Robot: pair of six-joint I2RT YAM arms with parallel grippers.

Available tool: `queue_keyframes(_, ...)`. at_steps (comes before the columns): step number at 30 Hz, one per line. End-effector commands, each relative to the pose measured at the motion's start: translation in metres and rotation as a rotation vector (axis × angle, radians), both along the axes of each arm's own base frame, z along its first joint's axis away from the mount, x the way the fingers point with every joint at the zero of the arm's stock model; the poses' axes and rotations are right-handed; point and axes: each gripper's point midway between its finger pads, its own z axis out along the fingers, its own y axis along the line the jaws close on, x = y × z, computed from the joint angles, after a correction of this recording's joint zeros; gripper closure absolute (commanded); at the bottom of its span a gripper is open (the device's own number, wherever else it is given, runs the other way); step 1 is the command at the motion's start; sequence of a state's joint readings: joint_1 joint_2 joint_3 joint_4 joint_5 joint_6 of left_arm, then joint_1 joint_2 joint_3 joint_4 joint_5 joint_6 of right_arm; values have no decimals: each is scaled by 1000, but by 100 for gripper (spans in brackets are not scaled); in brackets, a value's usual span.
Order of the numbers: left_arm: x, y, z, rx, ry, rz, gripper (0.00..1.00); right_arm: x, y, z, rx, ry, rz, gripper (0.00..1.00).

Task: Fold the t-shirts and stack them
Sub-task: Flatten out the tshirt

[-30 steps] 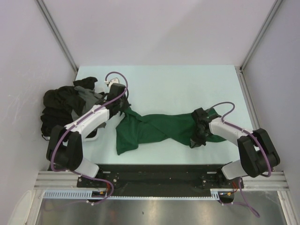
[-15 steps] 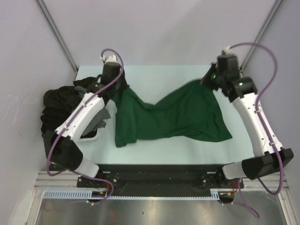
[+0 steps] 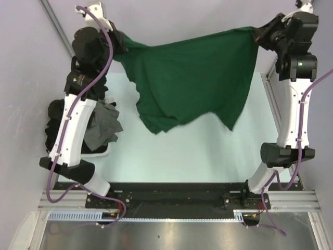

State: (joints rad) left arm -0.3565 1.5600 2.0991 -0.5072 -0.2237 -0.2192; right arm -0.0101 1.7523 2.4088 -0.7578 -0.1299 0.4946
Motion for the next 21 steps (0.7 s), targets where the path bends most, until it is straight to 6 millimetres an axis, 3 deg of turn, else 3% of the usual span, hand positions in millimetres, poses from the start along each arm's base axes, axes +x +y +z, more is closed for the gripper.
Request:
queue_keyframes(1, -35, 14, 99, 70, -297, -11, 100, -28, -13, 75, -20, -245, -8, 100)
queue_keyframes(3, -52, 20, 130, 73, -385, -3, 100, -37, -15, 88, -25, -283, -17, 100)
queue_keyframes(6, -70, 25, 151, 74, -441, -10, 100, -49, -19, 104, -36, -327, -28, 100)
queue_keyframes(10, -87, 19, 151, 82, -436, -57, 100, -67, -18, 106, -46, -319, -32, 100)
queue_keyframes(13, -96, 8, 137, 122, -403, -100, 100, -72, -19, 88, -60, -261, -33, 100)
queue_keyframes(14, -96, 5, 130, 128, -379, -103, 100, -82, -22, 89, -73, -260, -52, 100)
queue_keyframes(16, -96, -10, 99, 138, -287, -145, 100, -82, -28, 57, -86, -149, -80, 100)
queue_keyframes(17, -94, -14, 85, 140, -244, -148, 100, -91, -35, 50, -100, -122, -121, 100)
queue_keyframes(18, -87, -28, 50, 134, -152, -178, 100, -91, -39, 25, -106, -45, -137, 100)
queue_keyframes(19, -93, -31, 35, 81, -99, -192, 100, -94, -44, -2, -113, 39, -157, 100)
queue_keyframes(20, -94, -37, 15, 58, -51, -204, 100, -112, -52, -8, -120, 55, -207, 100)
queue_keyframes(21, -88, -57, -41, 74, 74, -252, 100, -116, -55, -25, -119, 98, -219, 100)
